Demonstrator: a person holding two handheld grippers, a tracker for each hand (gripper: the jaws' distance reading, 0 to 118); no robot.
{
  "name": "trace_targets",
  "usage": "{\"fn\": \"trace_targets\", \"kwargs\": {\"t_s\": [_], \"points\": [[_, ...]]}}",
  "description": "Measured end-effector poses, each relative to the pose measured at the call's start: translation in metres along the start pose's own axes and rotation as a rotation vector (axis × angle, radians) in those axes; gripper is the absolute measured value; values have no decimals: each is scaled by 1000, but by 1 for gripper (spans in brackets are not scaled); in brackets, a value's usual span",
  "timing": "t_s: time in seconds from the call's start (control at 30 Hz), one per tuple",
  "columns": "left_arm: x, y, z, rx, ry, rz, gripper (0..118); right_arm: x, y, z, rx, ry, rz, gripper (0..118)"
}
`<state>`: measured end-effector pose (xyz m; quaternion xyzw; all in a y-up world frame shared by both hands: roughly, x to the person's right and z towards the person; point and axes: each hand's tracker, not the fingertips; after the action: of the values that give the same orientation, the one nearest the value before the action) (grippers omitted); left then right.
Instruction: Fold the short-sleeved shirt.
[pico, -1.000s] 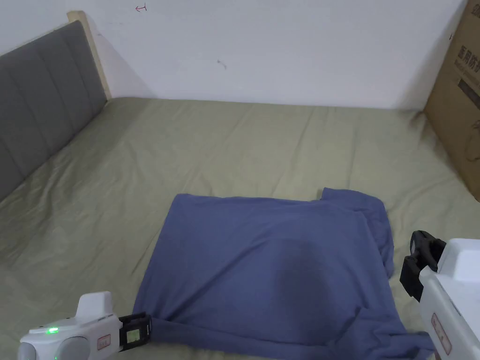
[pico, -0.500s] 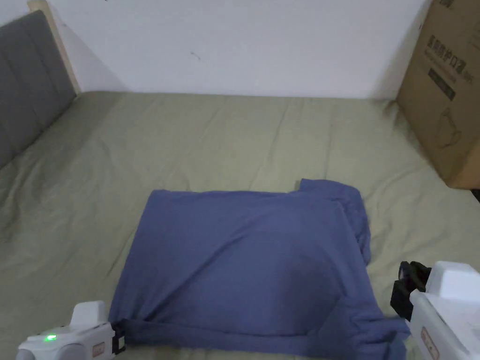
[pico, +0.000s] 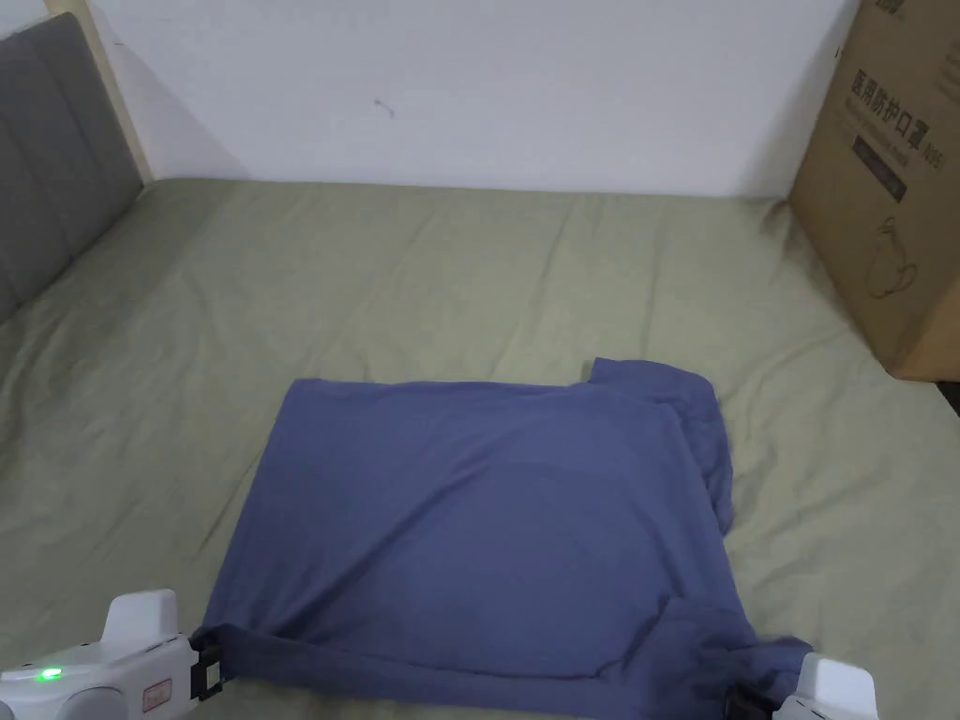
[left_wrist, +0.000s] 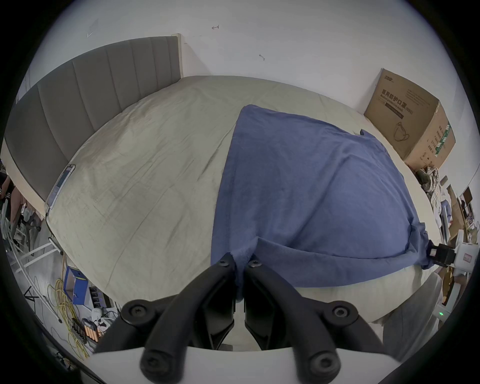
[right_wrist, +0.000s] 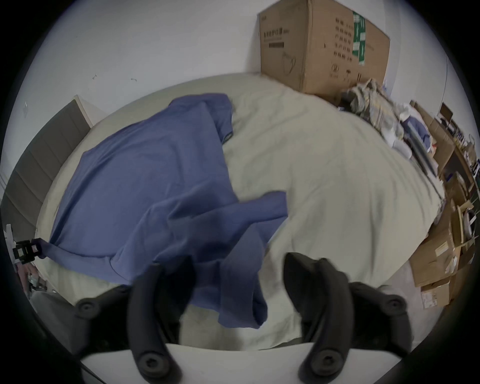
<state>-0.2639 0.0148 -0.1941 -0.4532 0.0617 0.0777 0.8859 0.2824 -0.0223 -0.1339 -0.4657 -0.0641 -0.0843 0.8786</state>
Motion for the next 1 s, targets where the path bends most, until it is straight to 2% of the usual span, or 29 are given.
{"fn": "trace_targets", "kwargs": {"t_s": [0.03, 0.07, 0.1, 0.23, 0.43, 0.57, 0.7, 0.9, 1.0], "points": [[2, 0, 3, -1, 2, 2, 4, 0, 0, 0, 7, 21, 8, 56], [3, 0, 4, 0, 1, 3, 4, -3, 1, 0, 14, 29, 16, 27], [3, 0, 4, 2, 1, 5, 4, -6, 2, 1, 22, 22, 35, 5], [4, 6, 8, 13, 2, 15, 4, -11, 16, 20, 85, 25, 72, 4], [9, 44, 19, 85, -2, 15, 4, -27, 67, 60, 311, 54, 121, 4], [12, 76, 5, 118, 4, 8, 4, -39, 105, 54, 374, 56, 156, 4], [24, 105, -21, 117, 18, -9, 4, -45, 136, 19, 341, 45, 171, 4], [43, 136, -84, 51, 46, -68, 4, -53, 161, -43, 202, 5, 152, 4], [56, 143, -106, 12, 64, -98, 4, -57, 167, -72, 152, -16, 171, 4]]}}
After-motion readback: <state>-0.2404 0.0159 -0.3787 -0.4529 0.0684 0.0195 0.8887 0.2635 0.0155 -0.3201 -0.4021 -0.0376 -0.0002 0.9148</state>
